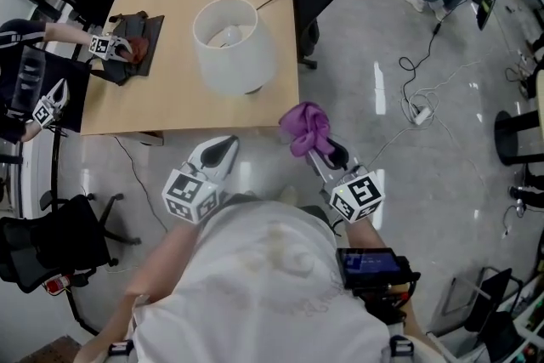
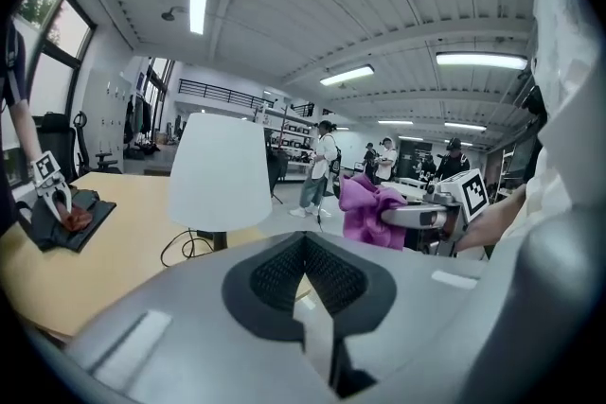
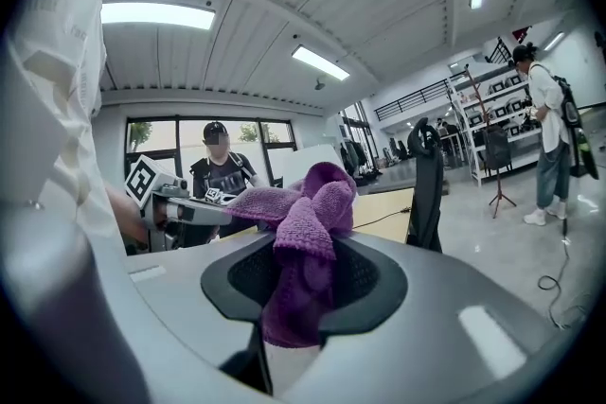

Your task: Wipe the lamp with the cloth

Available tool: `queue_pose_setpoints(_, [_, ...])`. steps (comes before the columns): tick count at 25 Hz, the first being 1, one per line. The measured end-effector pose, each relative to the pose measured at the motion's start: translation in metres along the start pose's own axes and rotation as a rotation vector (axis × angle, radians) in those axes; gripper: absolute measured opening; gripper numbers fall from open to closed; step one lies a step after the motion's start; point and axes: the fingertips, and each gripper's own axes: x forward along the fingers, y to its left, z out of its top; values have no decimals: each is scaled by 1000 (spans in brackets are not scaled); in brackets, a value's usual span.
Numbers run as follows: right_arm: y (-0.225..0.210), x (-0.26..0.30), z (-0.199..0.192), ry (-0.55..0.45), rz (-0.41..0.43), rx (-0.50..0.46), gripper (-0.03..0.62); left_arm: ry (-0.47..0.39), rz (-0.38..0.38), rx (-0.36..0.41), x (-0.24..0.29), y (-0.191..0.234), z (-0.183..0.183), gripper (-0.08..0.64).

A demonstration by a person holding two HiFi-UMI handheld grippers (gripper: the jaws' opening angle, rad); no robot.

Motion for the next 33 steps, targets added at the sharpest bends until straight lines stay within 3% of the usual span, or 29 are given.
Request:
queue_pose_setpoints(12, [39,18,21,-6,-18,-43,129,-59,4,-51,-39,26,3,2])
queue_pose_setpoints(22, [41,23,22,24,-15,-76,129,-99,-33,-45,-27,27,25,2])
queue_pose_setpoints(33, [45,23,17,28,-16,-76,129,-91,-23,-62,-33,31,15,2])
